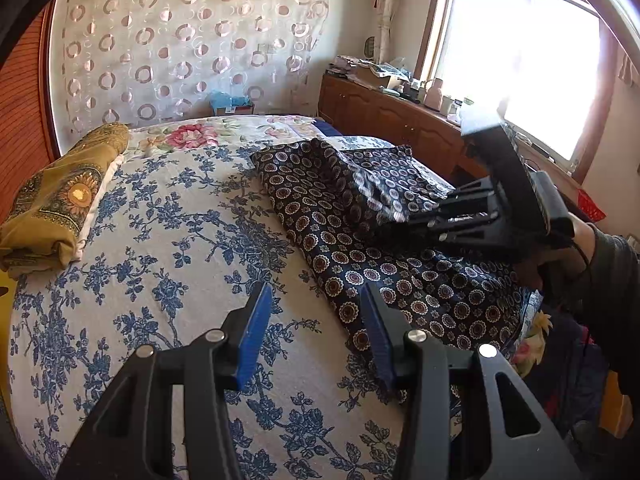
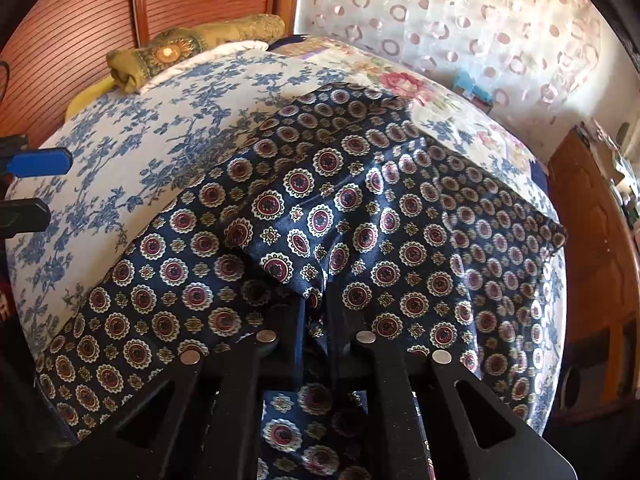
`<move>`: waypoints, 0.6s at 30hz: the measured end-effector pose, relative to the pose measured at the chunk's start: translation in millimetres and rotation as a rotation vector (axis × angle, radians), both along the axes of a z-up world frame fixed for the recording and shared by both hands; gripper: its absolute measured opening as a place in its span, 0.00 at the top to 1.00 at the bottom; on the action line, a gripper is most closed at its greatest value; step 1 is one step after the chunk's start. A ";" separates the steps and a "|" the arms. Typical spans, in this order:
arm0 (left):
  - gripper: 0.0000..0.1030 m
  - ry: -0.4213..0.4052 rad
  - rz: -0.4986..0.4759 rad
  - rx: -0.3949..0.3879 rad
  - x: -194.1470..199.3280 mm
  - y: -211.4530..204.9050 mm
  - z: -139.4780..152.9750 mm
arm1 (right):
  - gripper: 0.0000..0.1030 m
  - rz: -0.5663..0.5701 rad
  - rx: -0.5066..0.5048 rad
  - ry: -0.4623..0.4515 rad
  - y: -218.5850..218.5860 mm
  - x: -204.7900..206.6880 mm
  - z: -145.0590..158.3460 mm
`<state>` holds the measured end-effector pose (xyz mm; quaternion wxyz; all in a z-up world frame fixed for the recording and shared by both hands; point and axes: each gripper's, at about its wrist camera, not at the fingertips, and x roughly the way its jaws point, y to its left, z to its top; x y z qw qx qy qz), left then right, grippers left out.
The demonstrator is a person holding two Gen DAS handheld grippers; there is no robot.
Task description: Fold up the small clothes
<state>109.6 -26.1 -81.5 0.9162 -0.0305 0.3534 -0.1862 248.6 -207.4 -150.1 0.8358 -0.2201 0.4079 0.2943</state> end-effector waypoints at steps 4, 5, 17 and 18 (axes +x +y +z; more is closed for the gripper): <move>0.56 0.006 -0.003 0.001 1.3 -2.3 -0.8 | 0.96 -0.059 0.052 -0.044 -20.0 11.1 22.4; 0.56 0.009 -0.005 0.002 1.5 -3.0 -1.3 | 0.96 -0.075 0.061 -0.056 -25.4 14.0 26.7; 0.56 0.018 -0.025 0.008 2.6 -11.7 -5.3 | 0.95 -0.325 0.009 -0.100 -87.9 95.6 37.1; 0.56 0.020 -0.027 0.008 2.7 -12.4 -6.0 | 0.95 -0.348 0.008 -0.098 -90.2 99.3 36.3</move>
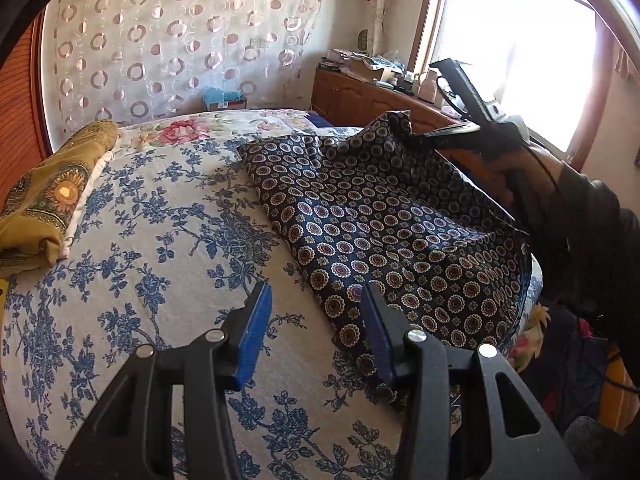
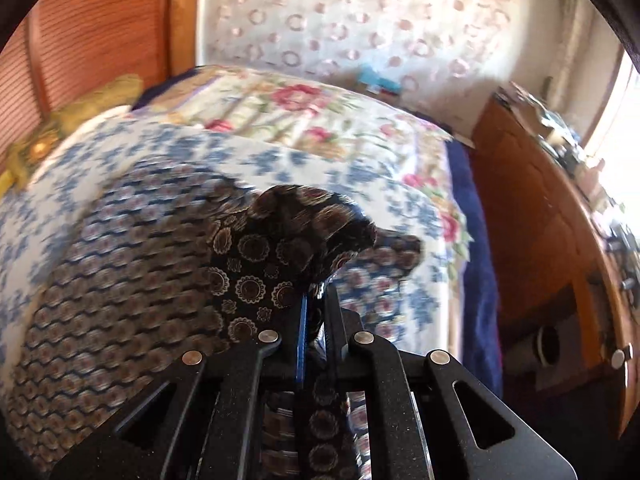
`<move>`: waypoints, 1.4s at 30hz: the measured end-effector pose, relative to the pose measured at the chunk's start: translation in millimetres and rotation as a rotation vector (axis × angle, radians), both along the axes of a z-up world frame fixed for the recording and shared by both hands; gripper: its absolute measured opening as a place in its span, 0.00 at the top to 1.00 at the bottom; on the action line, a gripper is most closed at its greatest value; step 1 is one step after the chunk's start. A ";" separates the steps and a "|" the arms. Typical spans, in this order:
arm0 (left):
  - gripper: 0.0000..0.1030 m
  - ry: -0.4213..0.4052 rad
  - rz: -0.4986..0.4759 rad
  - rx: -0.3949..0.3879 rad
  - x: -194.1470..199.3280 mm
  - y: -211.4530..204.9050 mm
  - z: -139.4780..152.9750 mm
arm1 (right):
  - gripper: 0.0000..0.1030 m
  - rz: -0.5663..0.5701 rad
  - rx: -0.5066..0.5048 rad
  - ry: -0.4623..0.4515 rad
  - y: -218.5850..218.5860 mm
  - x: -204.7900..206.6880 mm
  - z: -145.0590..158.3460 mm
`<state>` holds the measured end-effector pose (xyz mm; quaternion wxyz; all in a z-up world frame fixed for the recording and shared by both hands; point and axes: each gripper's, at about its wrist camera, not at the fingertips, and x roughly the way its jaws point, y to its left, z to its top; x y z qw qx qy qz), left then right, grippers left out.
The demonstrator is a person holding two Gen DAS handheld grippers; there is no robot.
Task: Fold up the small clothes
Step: 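Fold the held edge over the shirt and open the right gripper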
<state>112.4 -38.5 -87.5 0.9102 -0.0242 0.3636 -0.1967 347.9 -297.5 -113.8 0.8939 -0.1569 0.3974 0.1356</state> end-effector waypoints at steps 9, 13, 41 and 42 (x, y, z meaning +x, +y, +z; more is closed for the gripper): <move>0.56 0.003 0.000 -0.007 -0.6 -0.6 -2.9 | 0.62 -0.138 0.132 -0.064 -44.7 -1.3 23.6; 0.56 0.006 -0.009 -0.005 -1.1 -4.2 -4.6 | 0.61 -0.103 0.118 -0.020 -37.3 4.5 17.2; 0.56 0.025 -0.025 -0.003 -4.0 -7.7 -12.7 | 0.63 -0.230 0.115 -0.034 -61.0 37.3 14.4; 0.56 0.023 -0.028 -0.004 -4.5 -8.6 -12.5 | 0.63 -0.213 0.125 -0.030 -61.3 30.6 15.0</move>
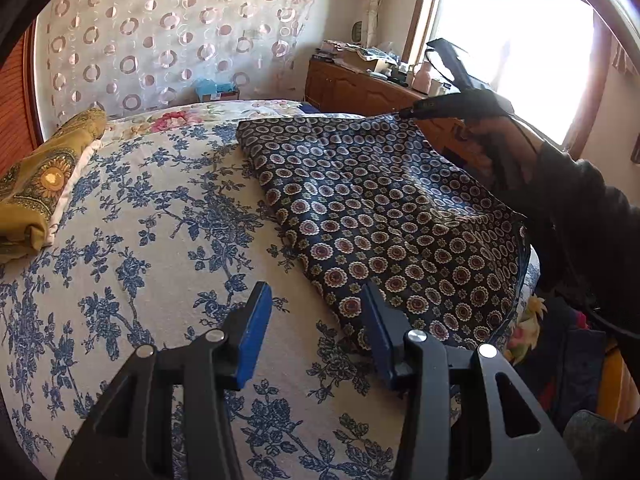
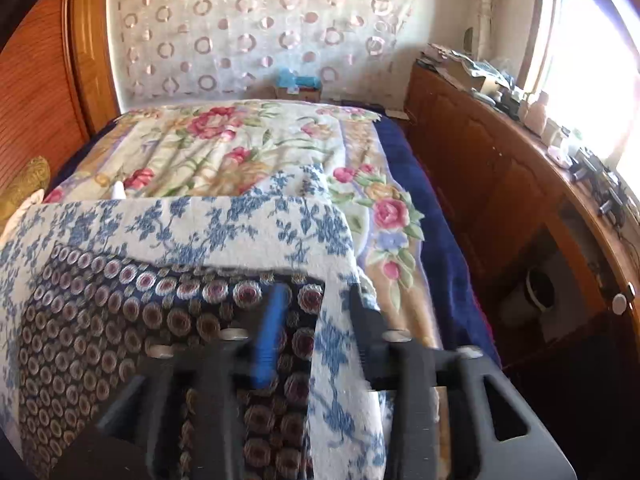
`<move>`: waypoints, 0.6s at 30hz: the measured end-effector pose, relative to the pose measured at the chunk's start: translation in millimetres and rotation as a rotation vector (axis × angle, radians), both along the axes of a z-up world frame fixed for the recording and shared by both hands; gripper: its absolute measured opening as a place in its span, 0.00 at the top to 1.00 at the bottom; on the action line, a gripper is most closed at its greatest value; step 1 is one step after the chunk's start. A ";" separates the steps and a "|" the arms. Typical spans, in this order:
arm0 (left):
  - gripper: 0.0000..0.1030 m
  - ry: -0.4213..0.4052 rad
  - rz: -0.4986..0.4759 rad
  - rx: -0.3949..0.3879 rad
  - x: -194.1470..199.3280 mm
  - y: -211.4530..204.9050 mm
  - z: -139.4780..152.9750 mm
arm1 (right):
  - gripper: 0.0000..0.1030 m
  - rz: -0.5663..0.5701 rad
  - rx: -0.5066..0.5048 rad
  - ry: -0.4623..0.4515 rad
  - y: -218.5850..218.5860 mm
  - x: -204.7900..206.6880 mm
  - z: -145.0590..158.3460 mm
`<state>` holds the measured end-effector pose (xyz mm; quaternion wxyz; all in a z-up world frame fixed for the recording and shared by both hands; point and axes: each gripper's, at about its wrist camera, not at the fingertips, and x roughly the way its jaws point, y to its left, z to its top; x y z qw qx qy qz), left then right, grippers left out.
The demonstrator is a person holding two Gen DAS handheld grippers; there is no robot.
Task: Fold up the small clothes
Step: 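Fold the held edge over the shirt and open the right gripper, then grasp the opposite edge of the navy shirt with the left gripper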
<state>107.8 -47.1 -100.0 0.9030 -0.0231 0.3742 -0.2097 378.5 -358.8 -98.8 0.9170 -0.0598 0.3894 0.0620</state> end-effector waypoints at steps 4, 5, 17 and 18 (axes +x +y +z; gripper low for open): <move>0.56 -0.002 -0.012 0.002 -1.4 -5.0 0.7 | 0.63 0.048 -0.006 0.000 -4.7 -45.1 -3.6; 0.56 -0.002 -0.015 0.001 -1.6 -6.0 0.8 | 0.63 0.066 -0.003 -0.002 -6.9 -67.2 -5.9; 0.56 0.056 -0.073 0.010 -1.3 -19.1 -7.5 | 0.63 0.112 -0.020 0.020 -14.4 -204.3 -42.1; 0.56 0.056 -0.072 0.014 -2.8 -19.7 -7.7 | 0.63 0.111 -0.023 0.014 -13.7 -208.4 -43.0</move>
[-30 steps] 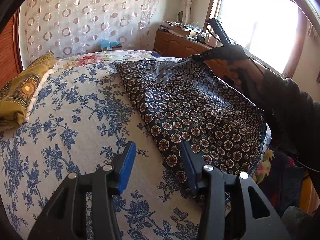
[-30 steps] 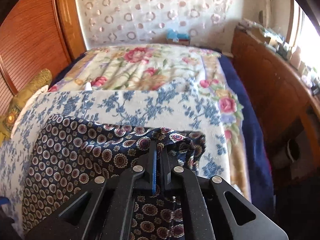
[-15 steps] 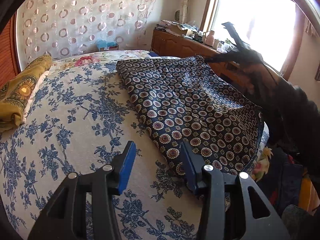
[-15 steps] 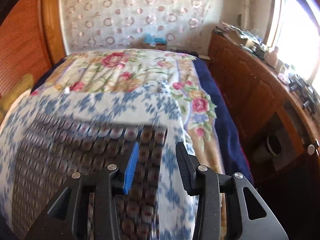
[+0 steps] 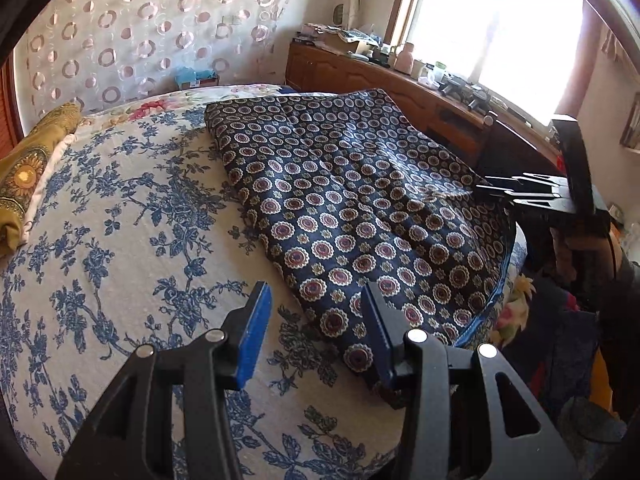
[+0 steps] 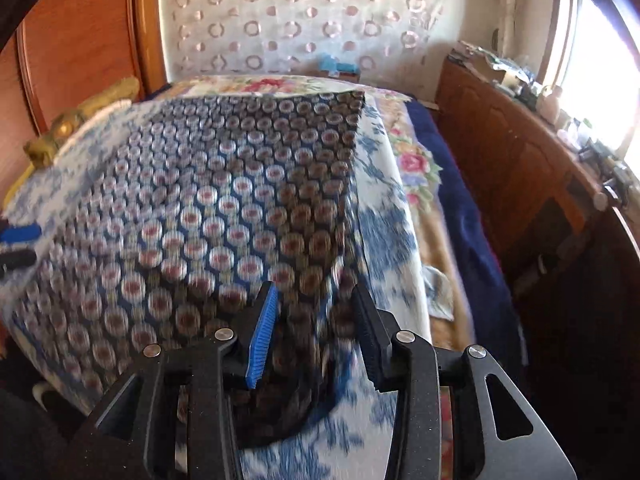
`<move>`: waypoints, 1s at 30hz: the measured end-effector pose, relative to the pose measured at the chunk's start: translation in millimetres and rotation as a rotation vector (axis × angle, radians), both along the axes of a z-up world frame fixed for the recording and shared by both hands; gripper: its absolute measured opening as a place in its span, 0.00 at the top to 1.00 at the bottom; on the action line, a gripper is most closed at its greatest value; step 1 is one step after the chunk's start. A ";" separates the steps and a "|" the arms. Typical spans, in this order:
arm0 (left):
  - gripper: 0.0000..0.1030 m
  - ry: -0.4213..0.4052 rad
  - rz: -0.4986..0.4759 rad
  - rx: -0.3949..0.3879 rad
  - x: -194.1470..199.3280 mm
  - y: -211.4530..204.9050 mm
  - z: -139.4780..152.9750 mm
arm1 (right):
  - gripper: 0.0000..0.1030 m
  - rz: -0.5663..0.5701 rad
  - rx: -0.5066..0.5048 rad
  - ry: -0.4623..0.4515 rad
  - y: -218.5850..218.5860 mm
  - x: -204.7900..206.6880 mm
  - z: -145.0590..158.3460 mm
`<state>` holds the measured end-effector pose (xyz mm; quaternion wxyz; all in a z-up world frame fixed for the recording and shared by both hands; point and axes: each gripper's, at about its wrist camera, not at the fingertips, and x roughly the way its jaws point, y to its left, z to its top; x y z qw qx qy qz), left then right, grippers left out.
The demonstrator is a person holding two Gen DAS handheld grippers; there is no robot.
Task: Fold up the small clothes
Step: 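Grasp the opposite edge of the navy shirt with the left gripper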
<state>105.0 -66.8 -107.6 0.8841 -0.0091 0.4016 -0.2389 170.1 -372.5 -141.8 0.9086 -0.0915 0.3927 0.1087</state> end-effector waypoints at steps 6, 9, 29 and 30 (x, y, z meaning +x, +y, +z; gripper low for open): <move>0.56 0.016 -0.016 0.003 -5.0 -5.2 -4.0 | 0.69 -0.019 0.021 -0.002 -10.3 -11.4 -8.6; 0.56 0.021 -0.019 0.006 -6.1 -6.2 -5.6 | 0.95 0.003 0.071 -0.019 -15.2 -18.0 -6.7; 0.75 0.074 -0.077 -0.080 -20.4 -5.2 -12.0 | 0.73 -0.031 0.057 -0.029 -6.7 -38.2 -9.4; 0.77 0.076 -0.077 -0.077 -20.5 -5.7 -13.1 | 0.71 -0.032 0.059 -0.035 -6.5 -40.0 -8.3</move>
